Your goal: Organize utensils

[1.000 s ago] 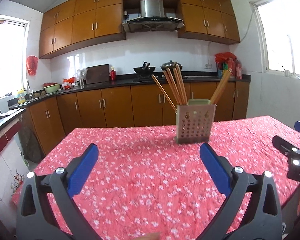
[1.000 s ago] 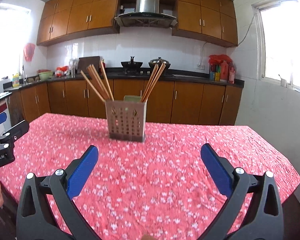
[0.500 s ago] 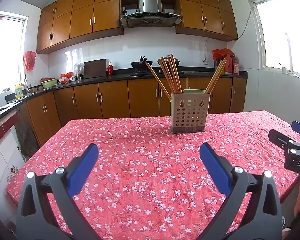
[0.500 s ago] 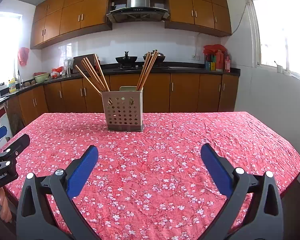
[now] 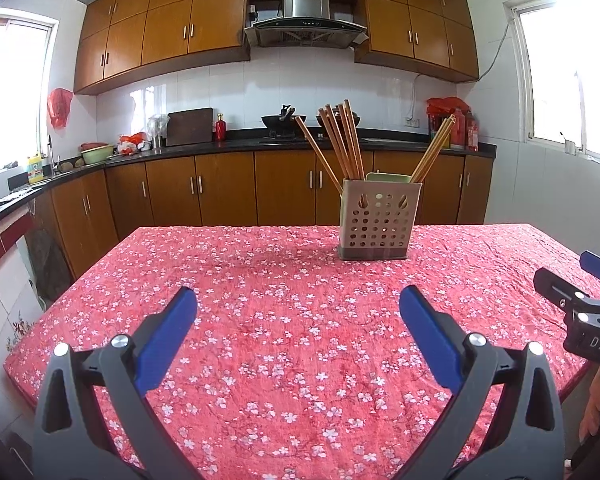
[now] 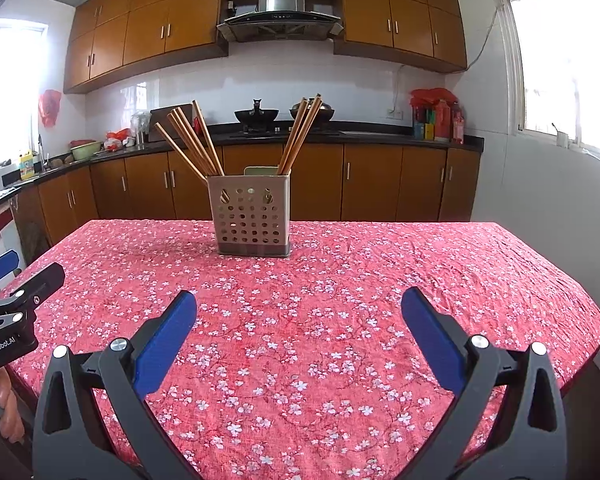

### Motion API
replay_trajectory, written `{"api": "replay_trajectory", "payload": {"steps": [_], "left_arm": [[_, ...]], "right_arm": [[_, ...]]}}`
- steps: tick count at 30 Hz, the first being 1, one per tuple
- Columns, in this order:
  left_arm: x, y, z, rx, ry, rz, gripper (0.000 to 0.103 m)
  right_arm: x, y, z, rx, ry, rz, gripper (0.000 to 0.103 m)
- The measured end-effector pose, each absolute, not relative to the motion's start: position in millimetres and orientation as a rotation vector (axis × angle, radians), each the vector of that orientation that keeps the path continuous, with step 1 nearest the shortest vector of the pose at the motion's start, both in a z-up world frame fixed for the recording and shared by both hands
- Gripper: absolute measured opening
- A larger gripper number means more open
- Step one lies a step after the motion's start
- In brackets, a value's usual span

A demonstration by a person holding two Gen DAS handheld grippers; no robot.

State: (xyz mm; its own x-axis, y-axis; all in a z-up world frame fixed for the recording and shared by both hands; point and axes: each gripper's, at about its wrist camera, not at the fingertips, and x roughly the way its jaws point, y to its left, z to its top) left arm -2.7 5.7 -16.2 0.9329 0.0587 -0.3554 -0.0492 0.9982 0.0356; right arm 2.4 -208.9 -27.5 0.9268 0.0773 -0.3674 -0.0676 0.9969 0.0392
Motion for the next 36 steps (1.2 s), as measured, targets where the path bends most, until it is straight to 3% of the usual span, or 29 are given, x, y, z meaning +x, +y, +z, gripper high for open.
{"api": "replay_trajectory", "payload": {"steps": [36], "left_arm": [[-2.0, 3.8, -15.9, 0.023, 0.368, 0.051, 0.099]], "right_arm": [[2.9, -211.7, -26.9, 0.037, 0.383, 0.077, 0.101]]}}
